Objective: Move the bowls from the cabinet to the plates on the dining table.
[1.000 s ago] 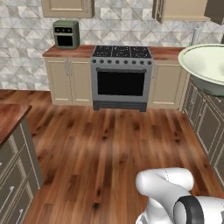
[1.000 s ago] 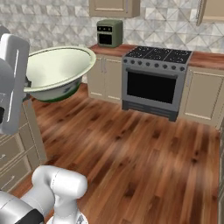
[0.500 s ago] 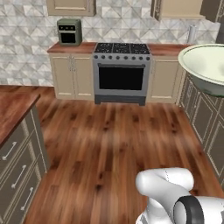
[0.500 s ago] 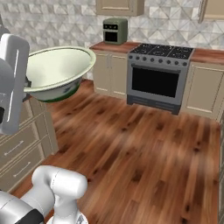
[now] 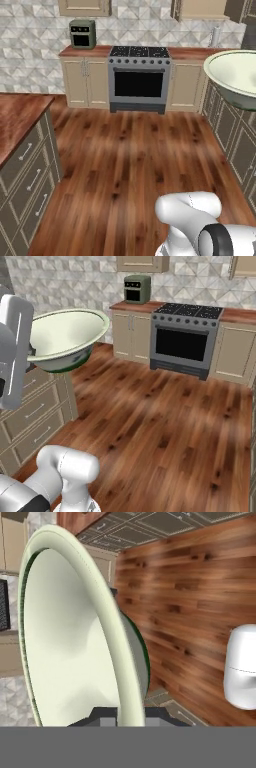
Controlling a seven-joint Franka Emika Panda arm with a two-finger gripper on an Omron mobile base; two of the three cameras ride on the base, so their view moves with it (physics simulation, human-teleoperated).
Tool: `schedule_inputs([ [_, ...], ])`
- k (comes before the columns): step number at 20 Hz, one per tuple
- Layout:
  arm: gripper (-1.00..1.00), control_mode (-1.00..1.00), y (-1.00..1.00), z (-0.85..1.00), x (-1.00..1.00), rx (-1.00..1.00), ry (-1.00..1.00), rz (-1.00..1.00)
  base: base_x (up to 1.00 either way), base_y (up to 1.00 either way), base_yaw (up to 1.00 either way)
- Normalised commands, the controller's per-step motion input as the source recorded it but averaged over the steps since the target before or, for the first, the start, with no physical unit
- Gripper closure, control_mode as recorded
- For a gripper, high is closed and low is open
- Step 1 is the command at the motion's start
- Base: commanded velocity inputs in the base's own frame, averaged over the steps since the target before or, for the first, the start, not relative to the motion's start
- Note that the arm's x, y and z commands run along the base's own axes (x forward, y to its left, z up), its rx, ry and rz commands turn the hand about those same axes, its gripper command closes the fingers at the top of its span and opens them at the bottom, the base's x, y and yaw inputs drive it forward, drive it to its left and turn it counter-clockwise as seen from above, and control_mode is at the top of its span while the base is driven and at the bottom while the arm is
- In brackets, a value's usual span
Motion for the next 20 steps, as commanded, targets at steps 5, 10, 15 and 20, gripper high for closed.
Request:
schedule_inputs([
  [5, 1.00, 1.00, 0.00, 0.00, 0.00, 0.00, 0.00, 0.00, -0.62, 0.24, 0.00],
  [10, 1.00, 1.00, 0.00, 0.00, 0.00, 0.00, 0.00, 0.00, -0.48, 0.33, 0.07],
  [15, 1.00, 1.00, 0.00, 0.00, 0.00, 0.00, 0.00, 0.00, -0.05, 0.07, 0.25],
  [20, 1.00, 1.00, 0.00, 0.00, 0.00, 0.00, 0.00, 0.00, 0.00, 0.01, 0.25],
])
